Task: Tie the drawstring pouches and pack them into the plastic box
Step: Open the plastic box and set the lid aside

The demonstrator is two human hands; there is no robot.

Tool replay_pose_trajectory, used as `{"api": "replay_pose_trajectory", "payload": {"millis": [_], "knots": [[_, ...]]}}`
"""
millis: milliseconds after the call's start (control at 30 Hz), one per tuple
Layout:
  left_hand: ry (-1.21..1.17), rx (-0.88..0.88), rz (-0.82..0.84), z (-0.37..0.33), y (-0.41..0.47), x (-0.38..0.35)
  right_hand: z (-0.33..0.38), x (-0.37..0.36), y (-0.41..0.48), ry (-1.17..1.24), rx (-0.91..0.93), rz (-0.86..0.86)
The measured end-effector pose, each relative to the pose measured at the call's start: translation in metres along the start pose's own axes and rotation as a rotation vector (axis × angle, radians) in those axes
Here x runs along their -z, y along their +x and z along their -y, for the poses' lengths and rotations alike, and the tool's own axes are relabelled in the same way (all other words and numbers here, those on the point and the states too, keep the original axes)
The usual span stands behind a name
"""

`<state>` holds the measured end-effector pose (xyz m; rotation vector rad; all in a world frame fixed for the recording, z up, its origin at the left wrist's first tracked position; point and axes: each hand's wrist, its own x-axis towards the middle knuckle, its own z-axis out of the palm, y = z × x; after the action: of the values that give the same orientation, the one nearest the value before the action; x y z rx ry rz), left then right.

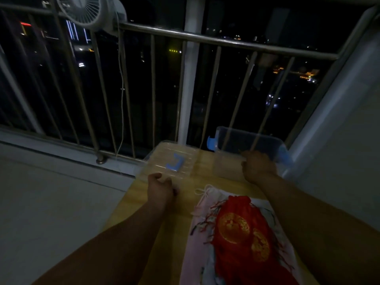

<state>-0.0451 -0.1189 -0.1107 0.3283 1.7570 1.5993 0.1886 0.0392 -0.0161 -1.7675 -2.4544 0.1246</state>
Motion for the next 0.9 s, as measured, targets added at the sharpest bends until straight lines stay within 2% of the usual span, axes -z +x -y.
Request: {"api": "replay_pose_trajectory", "payload": {"millis": [133,200,333,500,633,767,833,900], "knots": [[0.187,0.035,0.189,0.007,0.01,-0.012,-0.008,-0.001,0.001,0.008,0.054,-0.019],[0.274,0.025,0.204,0.008,0.012,-0.012,-0.013,0.0,-0.009,0.036,0.072,-0.026],[0.611,-0.184,0.201,0.002,-0.011,-0.015,-0.014,-0.003,-0.039,0.085,0.106,-0.052],[0.594,-0.513,0.297,-0.012,-0.054,-0.047,-0.006,-0.002,-0.076,0.097,0.14,-0.003],[0.599,-0.521,0.373,-0.016,-0.08,-0.058,-0.009,0.007,-0.095,0.09,0.122,0.033],[0.679,-0.506,0.375,-0.016,-0.094,-0.054,-0.017,0.014,-0.095,0.094,0.091,0.087],[0.717,-0.496,0.357,-0.017,-0.098,-0.051,-0.018,0.017,-0.096,0.199,0.069,0.04],[0.761,-0.516,0.362,-0.016,-0.109,-0.045,-0.02,0.021,-0.105,0.298,0.041,-0.101]]}}
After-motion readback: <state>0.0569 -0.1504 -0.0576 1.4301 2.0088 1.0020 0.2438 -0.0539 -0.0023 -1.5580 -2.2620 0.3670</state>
